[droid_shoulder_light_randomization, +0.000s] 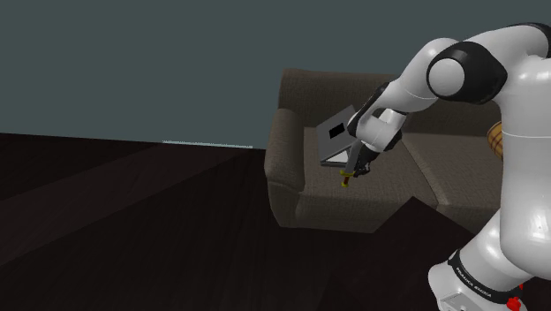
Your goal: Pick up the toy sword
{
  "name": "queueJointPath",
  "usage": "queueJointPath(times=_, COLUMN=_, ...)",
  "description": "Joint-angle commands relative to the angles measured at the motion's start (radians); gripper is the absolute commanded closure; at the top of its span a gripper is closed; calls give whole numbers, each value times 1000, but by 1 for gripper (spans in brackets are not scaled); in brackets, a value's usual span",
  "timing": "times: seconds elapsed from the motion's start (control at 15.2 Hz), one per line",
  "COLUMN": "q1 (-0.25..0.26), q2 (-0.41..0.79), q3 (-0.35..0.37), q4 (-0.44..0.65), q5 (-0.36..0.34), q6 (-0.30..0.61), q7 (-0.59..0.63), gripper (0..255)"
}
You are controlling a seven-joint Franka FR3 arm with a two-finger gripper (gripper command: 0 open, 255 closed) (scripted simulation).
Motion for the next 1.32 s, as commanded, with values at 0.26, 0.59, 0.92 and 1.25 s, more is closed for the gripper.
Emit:
queueJointPath(times=0.26, q1=0, q2=0, q3=-1, q4=1, q5=-2, q6=-1, q7=2, gripper=255)
queueJointPath(times=0.59, q1=41, q2=-68, q3=-53, q4=-29, q5=-83, q6=-27, q7=70, gripper=255)
queueJointPath(times=0.92, q1=82, q2=-137, q3=-108, q4=-53, q5=-171, q6=-55, q7=143, gripper=255)
queueJointPath(times=1.25, q1=122, q2=-206, q3=-161, q4=-72, q5=-265, q6=-85, q7=219, gripper=255)
